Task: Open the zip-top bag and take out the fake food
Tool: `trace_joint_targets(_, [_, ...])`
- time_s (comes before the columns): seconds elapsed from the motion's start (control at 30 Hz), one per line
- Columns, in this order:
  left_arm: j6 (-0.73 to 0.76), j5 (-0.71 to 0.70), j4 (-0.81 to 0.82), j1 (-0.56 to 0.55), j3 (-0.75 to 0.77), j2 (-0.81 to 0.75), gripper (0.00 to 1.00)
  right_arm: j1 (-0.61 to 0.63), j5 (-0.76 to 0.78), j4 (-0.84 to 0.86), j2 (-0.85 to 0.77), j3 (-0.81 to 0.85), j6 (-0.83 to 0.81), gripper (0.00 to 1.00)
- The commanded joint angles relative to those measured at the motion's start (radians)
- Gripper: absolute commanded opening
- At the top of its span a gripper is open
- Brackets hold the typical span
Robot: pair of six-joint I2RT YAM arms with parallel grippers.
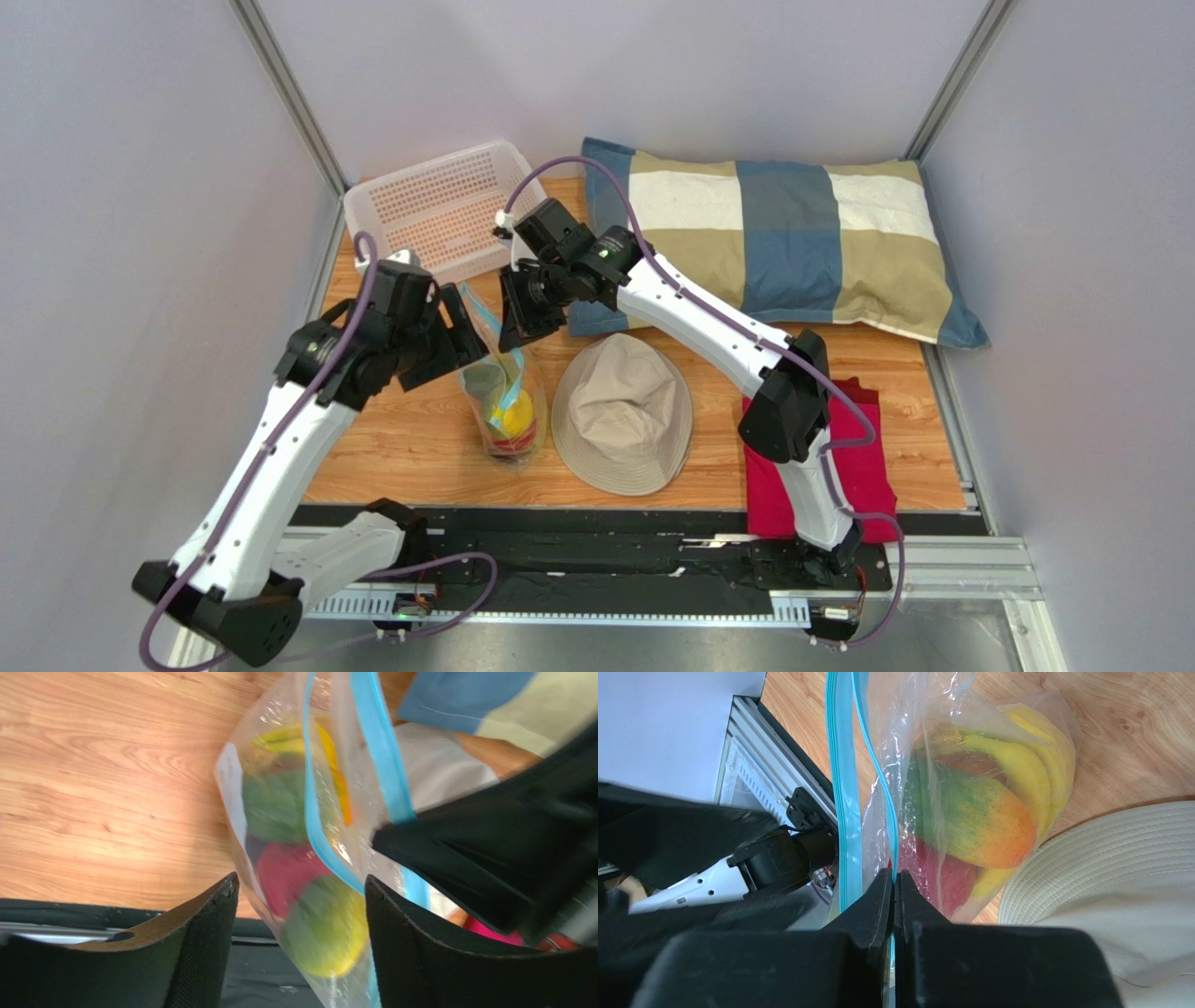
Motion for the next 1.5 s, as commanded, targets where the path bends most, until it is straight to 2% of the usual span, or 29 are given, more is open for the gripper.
trace_joint_targets(0.0, [0.041, -0.023, 0.113, 0.046, -0.037, 0.002, 0.68, 0.006, 0.011, 0.020, -0.067, 0.029, 0.024, 0.00])
trace_joint_targets(0.13, [0.059, 0.004, 0.138, 0.081, -0.060, 0.048, 0.61, 0.008, 0.008, 0.035, -0.078, 0.020, 0.044, 0.00])
trace_joint_targets(0.3, [0.073, 0.147, 0.288, 0.097, -0.109, 0.079, 0.61, 0.019, 0.002, 0.046, -0.084, 0.006, 0.052, 0.00])
trace_joint_targets(0.4, [0.081, 0.195, 0.300, 0.098, -0.119, 0.122, 0.61, 0.022, 0.006, 0.050, -0.087, -0.002, 0.055, 0.00])
trace_joint_targets(0.47, [0.107, 0.222, 0.296, 0.098, -0.114, 0.146, 0.44, 0.020, 0.021, 0.049, -0.088, -0.003, 0.058, 0.00])
trace_joint_targets(0.5, [0.114, 0.221, 0.284, 0.101, -0.112, 0.151, 0.15, 0.019, 0.026, 0.049, -0.090, -0.006, 0.057, 0.00])
trace_joint_targets(0.53, [0.124, 0.215, 0.273, 0.104, -0.108, 0.150, 0.05, 0.019, 0.032, 0.047, -0.090, -0.006, 0.055, 0.00])
trace_joint_targets(0.57, [0.168, 0.221, 0.261, 0.110, -0.084, 0.147, 0.01, 0.020, 0.051, 0.028, -0.088, -0.002, 0.052, 0.00])
trace_joint_targets(0.63, [0.240, 0.210, 0.166, 0.126, -0.025, 0.139, 0.00, 0.019, 0.109, -0.031, -0.073, 0.054, 0.003, 0.00])
trace_joint_targets(0.7, [0.363, 0.198, 0.049, 0.126, 0.076, 0.125, 0.00, 0.020, 0.236, -0.138, -0.062, 0.099, -0.067, 0.00])
trace_joint_targets(0.83, [0.486, 0.169, -0.086, 0.142, 0.154, 0.095, 0.00, 0.020, 0.359, -0.160, -0.107, 0.092, -0.111, 0.00])
trace_joint_targets(1.0, [0.558, 0.178, -0.091, 0.221, 0.075, 0.022, 0.00, 0.020, 0.382, -0.100, -0.165, -0.016, -0.063, 0.00])
trace_joint_targets(1.13, [0.549, 0.028, -0.118, 0.250, 0.015, -0.011, 0.00, 0.022, 0.425, -0.066, -0.196, -0.046, -0.031, 0.00])
trace_joint_targets(1.2, [0.532, 0.014, -0.102, 0.268, -0.011, -0.034, 0.00, 0.023, 0.399, -0.004, -0.211, -0.078, -0.017, 0.00])
trace_joint_targets(1.23, [0.513, 0.074, -0.096, 0.271, -0.019, -0.030, 0.00, 0.029, 0.340, 0.010, -0.210, -0.082, -0.012, 0.00])
trace_joint_targets(1.3, [0.468, 0.156, -0.088, 0.271, -0.007, -0.013, 0.02, 0.045, 0.322, 0.026, -0.196, -0.072, -0.012, 0.00])
trace_joint_targets(1.33, [0.426, 0.258, -0.086, 0.271, 0.019, -0.005, 0.05, 0.060, 0.319, 0.023, -0.187, -0.048, -0.014, 0.00])
trace_joint_targets(1.47, [0.314, 0.428, -0.033, 0.271, 0.119, -0.045, 0.20, 0.083, 0.293, 0.000, -0.153, 0.001, 0.006, 0.00])
